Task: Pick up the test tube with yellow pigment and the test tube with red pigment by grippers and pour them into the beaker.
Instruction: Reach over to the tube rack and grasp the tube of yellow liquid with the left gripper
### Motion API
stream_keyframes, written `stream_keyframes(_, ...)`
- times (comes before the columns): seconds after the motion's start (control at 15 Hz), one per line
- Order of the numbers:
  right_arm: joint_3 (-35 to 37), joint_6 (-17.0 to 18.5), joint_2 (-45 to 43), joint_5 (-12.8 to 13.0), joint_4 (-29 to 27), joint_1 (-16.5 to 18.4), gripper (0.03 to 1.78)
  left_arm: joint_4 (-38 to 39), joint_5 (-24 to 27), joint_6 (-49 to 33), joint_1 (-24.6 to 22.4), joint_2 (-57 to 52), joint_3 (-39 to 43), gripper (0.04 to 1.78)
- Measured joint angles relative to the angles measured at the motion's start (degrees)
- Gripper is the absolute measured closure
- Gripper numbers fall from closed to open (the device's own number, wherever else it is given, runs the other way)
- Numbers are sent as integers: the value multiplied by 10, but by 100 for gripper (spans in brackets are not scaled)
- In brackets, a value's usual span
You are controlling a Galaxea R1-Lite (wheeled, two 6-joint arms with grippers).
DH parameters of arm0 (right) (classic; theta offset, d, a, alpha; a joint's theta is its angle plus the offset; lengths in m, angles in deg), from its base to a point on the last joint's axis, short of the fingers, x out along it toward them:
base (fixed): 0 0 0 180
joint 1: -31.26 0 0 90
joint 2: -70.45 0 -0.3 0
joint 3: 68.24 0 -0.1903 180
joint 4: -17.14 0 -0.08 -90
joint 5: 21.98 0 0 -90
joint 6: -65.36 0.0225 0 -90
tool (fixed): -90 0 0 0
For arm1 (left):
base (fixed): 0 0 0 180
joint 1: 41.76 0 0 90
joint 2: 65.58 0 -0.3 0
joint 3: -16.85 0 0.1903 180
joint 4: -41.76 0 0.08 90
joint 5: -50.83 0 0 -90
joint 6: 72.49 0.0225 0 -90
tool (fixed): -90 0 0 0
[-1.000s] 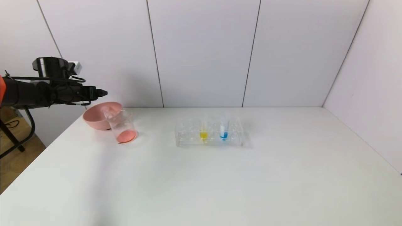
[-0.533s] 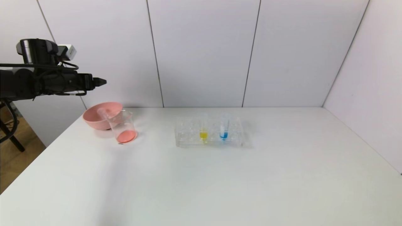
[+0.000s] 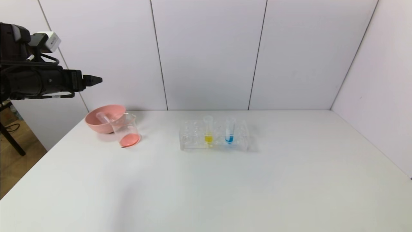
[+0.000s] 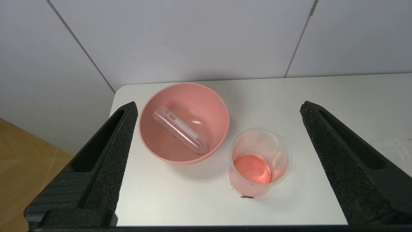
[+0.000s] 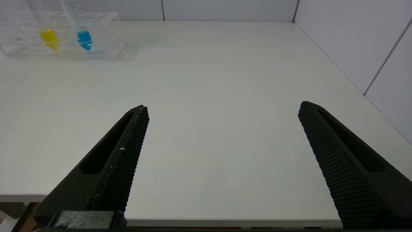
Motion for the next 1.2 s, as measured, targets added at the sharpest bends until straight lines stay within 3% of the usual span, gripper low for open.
stream_keyframes(0.6, 0, 0, 0, 0, 0, 0, 11, 1, 22, -2, 95, -191, 167, 6)
stream_keyframes(1.2, 0, 0, 0, 0, 0, 0, 11, 2, 41, -8, 199, -288, 270, 6)
